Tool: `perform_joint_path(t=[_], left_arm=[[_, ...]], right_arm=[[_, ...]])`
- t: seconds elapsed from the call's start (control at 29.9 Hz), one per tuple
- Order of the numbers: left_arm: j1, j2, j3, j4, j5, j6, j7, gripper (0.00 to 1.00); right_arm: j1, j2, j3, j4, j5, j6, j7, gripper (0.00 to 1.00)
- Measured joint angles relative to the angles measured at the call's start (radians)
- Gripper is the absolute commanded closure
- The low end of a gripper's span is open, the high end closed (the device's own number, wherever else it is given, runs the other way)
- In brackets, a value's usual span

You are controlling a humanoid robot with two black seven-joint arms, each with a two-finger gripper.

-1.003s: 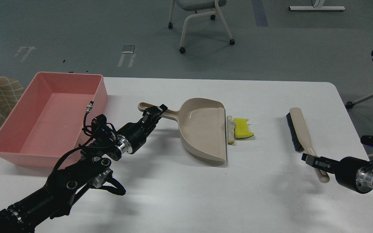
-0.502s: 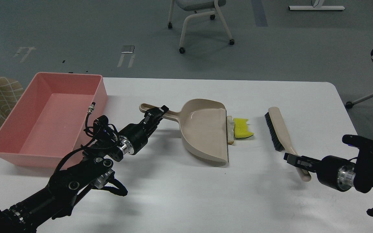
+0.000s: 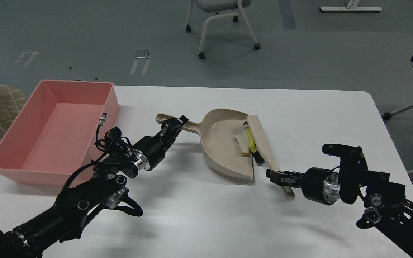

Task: Sweep and dump garbage into bin
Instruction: 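Sweep the yellow sponge and white scrap into the dustpan with the brush, then set the brush down on the table and release it with the right gripper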

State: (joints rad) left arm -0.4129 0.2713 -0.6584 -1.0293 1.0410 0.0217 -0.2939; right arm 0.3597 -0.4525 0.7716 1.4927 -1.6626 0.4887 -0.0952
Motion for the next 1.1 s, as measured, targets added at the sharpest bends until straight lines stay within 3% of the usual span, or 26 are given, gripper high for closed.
perform_joint_path(t=[0.27, 0.6, 1.1], left_arm=[[0.001, 0.001, -0.006, 0.000, -0.006, 0.000, -0.003, 0.98], [0.003, -0.002, -0.017, 0.000, -0.008, 0.000, -0.006, 0.97], [0.000, 0.010, -0.020, 0.000, -0.096, -0.002, -0.006, 0.97]], right_arm=[[0.047, 0.041, 0.009, 0.014, 0.010, 0.000, 0.009, 1.00], [0.033, -0.146, 0.083, 0.070, 0.050, 0.000, 0.011, 1.00], [-0.132, -0.367, 0.205, -0.004, 0.089, 0.000, 0.008, 1.00]])
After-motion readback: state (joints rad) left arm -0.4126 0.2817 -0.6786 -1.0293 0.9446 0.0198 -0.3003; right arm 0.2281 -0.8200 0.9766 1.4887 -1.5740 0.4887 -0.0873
